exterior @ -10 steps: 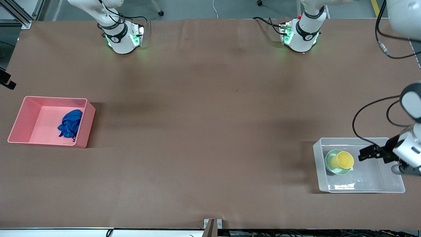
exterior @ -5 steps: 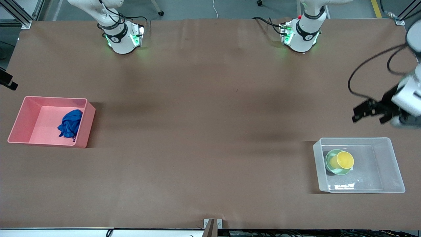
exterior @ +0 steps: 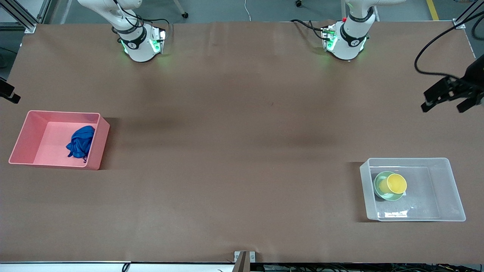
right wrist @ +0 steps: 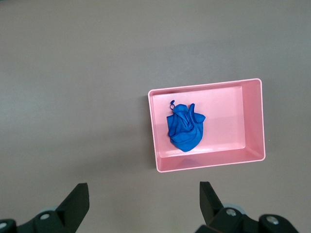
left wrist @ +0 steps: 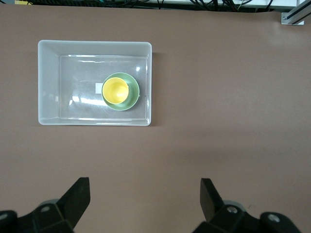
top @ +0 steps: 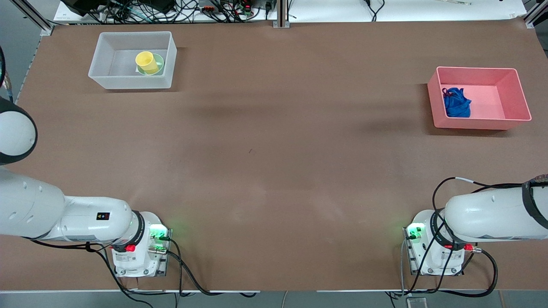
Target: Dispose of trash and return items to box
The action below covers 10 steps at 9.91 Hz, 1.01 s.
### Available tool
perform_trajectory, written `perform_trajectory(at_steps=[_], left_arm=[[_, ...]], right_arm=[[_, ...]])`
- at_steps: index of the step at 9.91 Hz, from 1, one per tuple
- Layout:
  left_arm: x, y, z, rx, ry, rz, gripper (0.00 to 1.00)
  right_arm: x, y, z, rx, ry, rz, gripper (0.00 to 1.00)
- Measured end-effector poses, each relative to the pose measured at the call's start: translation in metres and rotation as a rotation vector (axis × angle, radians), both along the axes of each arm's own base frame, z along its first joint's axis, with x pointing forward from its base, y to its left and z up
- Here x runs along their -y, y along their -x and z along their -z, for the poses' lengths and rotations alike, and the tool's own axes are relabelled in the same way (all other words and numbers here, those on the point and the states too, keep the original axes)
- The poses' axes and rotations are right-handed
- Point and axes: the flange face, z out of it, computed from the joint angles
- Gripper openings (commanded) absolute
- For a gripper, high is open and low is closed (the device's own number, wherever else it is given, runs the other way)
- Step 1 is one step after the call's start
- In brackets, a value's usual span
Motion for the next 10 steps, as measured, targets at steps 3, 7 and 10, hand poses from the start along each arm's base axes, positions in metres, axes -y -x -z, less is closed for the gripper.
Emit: perform_trajectory(at_steps=[3,7,10], left_arm=[[-0.005,0.012,-0.010,-0.045,-0.009,-0.005,1.00],[-0.005,0.020,-0.004,-0.071,-0.011,-0.004,1.00],[-0.005,0.020,0.000,-0.080,-0.011,-0.004,1.00]], right_arm=[[0.000,0.000,0.000,0.000,0.000,-0.001,1.00],[0.000,0.000,0.000,-0.002,0.000,-0.002,1.00],[0.000,0.000,0.000,-0.002,0.000,-0.002,1.00]])
